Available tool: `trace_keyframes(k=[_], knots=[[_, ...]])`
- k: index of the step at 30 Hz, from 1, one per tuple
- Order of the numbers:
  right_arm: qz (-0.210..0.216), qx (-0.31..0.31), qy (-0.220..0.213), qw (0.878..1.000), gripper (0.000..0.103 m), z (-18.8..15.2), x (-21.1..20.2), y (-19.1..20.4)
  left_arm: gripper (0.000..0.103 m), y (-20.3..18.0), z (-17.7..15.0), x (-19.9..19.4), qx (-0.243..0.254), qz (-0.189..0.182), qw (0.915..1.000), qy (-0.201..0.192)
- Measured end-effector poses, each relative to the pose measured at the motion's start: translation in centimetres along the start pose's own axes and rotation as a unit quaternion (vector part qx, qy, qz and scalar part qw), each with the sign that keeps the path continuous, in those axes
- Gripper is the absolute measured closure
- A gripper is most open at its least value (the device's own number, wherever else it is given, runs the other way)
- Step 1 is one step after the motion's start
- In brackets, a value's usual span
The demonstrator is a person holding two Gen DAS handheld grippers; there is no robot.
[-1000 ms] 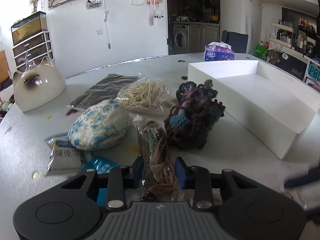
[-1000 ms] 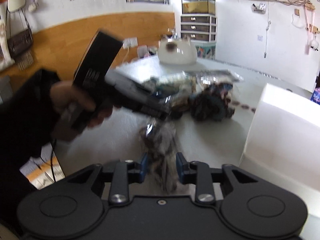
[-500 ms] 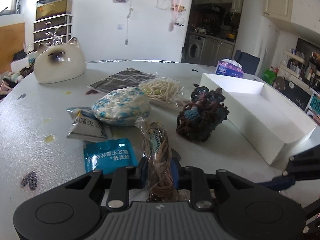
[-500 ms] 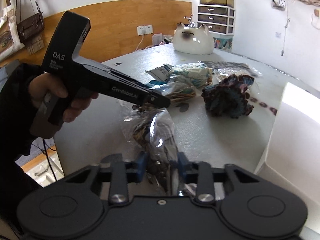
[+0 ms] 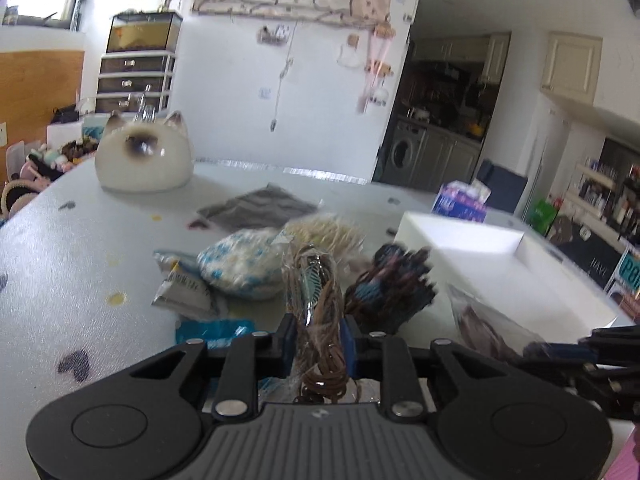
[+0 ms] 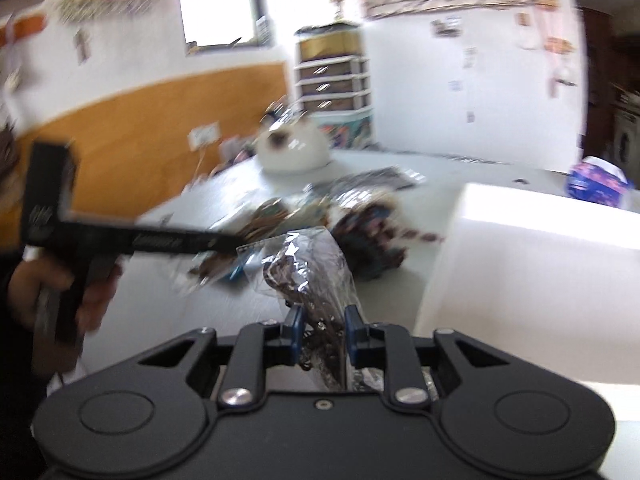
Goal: Organize soft objects
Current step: 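Grasp the clear bag of dark cords with right gripper while left grasps brown-cord bag, then carry both bags into the white tray and open both grippers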
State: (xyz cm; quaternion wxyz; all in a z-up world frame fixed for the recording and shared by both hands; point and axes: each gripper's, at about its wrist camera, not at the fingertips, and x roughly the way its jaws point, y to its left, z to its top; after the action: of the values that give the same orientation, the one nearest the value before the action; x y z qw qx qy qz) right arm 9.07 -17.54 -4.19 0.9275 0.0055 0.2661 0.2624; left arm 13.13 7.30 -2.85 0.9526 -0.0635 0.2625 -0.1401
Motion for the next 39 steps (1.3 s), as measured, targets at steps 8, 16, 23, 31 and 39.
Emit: trace_keyframes(k=[8, 16, 23, 31, 39], knots=[[-0.059, 0.07, -0.067, 0.994, 0.081, 2.0, -2.8, -3.6, 0.078, -4.2, 2.8, -0.5, -0.01, -0.025, 0.998, -0.057], [-0.124, 0.129, -0.117, 0.977, 0.081, 3.0, -5.1, -8.0, 0.077, -9.8, 3.7, 3.9, -0.036, -0.095, 0.9933, -0.054], [-0.172, 0.167, -0.114, 0.964, 0.081, 2.3, -5.4, -11.2, 0.077, -14.0, 2.5, 9.3, -0.069, -0.129, 0.9893, -0.002], [-0.207, 0.211, -0.083, 0.952, 0.08, 1.3, -3.5, -13.9, 0.077, -15.6, 1.2, 13.7, -0.105, -0.109, 0.9874, 0.045], [-0.209, 0.263, -0.065, 0.939, 0.08, 1.3, -2.1, -16.2, 0.033, -14.4, 1.6, 12.9, -0.088, -0.109, 0.9902, 0.002]])
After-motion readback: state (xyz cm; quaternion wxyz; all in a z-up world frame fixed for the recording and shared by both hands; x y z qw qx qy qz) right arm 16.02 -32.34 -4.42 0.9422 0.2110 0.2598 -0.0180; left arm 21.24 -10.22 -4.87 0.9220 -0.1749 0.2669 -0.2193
